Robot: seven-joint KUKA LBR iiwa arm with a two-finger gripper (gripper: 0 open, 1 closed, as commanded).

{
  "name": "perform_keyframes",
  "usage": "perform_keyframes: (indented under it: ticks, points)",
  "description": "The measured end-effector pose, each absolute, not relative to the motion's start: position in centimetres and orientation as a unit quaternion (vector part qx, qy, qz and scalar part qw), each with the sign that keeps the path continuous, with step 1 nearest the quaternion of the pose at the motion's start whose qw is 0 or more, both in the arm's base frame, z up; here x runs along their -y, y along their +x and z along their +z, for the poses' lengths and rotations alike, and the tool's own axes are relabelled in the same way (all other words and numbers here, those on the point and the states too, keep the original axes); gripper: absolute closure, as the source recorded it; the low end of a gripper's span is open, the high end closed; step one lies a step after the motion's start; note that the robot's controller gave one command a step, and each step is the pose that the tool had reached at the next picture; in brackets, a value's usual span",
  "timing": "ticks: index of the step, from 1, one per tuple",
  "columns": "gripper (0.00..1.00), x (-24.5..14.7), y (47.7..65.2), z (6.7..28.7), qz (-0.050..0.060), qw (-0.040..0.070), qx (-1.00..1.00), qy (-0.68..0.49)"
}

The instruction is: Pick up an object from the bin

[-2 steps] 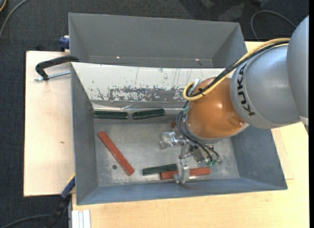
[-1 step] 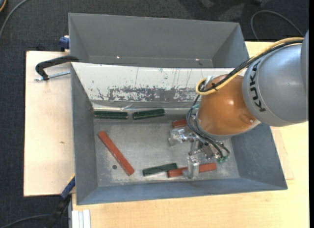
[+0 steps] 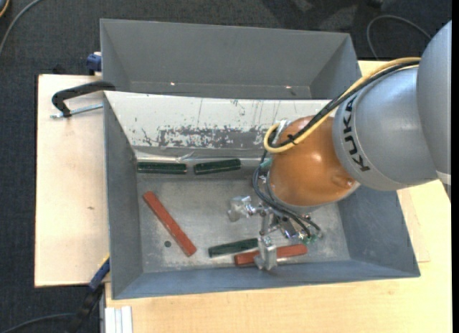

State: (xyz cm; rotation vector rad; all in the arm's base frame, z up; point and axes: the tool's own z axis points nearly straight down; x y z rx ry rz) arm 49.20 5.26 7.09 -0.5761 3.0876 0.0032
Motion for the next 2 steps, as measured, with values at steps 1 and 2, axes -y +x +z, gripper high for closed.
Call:
perform_keyframes:
  ticks: [1,2]
  points:
    - [0.00,-3.3,49.9,7.1,0.000,0.002,-0.971,-0.239]
    - [0.00,-3.7,49.2,8.7,0.001,0.002,-0.991,-0.136]
